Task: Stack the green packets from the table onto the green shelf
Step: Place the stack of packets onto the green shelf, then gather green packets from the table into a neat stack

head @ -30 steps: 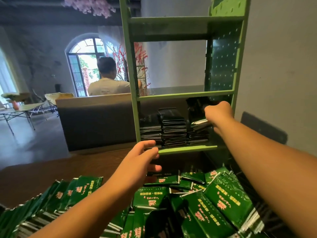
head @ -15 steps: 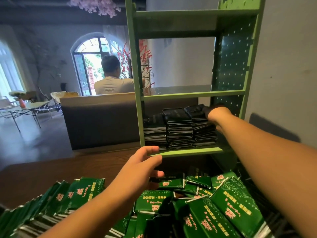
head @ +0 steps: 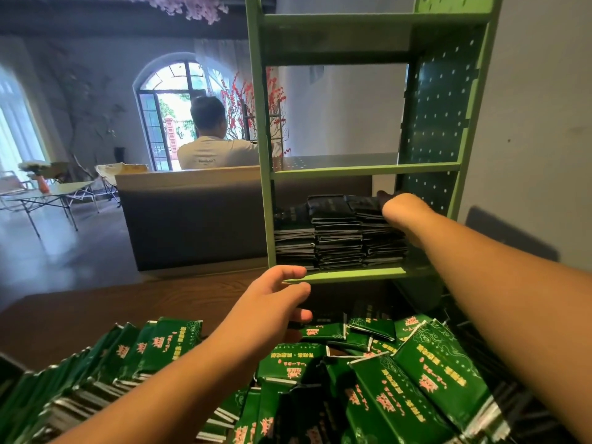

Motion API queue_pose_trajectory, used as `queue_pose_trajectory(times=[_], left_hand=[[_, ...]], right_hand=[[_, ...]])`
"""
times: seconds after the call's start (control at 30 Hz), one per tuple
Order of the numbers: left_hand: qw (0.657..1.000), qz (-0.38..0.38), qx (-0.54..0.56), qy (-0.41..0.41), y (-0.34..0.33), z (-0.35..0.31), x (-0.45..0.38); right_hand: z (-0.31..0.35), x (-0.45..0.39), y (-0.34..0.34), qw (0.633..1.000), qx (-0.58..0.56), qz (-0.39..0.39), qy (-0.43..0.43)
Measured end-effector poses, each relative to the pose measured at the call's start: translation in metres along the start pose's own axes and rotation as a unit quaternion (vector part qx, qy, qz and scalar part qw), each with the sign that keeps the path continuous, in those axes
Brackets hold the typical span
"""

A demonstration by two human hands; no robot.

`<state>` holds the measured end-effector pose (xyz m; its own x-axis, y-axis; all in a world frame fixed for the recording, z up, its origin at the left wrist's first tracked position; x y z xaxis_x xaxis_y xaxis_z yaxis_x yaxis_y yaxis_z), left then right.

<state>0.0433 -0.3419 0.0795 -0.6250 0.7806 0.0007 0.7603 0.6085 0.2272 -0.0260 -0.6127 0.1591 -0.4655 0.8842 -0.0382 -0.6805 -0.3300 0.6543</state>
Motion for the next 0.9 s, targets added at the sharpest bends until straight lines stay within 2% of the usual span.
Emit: queue_pose_trajectory(times=[0.07, 0.2, 0.4, 0.6, 0.73, 0.9], left_hand=[[1.0, -0.001, 0.0, -0.004, 0.0, -0.004, 0.002], [1.0, -0.002, 0.004, -0.01, -0.002, -0.01, 0.013], [0.999, 0.017, 0.028, -0.005, -0.014, -0.018, 0.034], [0.999, 0.032, 0.037, -0.009, -0.047, -0.02, 0.052], [0.999, 0.038, 0.01, -0.027, -0.067, -0.017, 0.059], [0.998, 0.043, -0.024, -0.036, -0.083, -0.012, 0.07]], right_hand=[[0.004, 0.009, 0.011, 0.992, 0.098, -0.059, 0.049], [0.017, 0.044, 0.022, 0.943, 0.205, -0.179, 0.193], [0.009, 0.094, 0.023, 0.913, 0.242, -0.171, 0.279], [-0.051, 0.129, 0.017, 0.916, 0.324, -0.08, 0.221], [-0.094, 0.148, 0.024, 0.909, 0.387, -0.047, 0.147], [-0.152, 0.158, 0.014, 0.893, 0.446, 0.048, 0.041]])
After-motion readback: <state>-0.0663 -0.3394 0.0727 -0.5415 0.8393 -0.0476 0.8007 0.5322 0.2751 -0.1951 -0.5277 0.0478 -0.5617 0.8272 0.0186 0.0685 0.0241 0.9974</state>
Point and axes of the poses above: each hand's wrist, its own x-axis away from the middle knuckle, its own y-axis out of the back of the hand, z = x × y, the point moved 8 cm from there along -x, towards the middle knuckle, and after that the axes turned 7 degrees about -x, right-handed, at the moved point
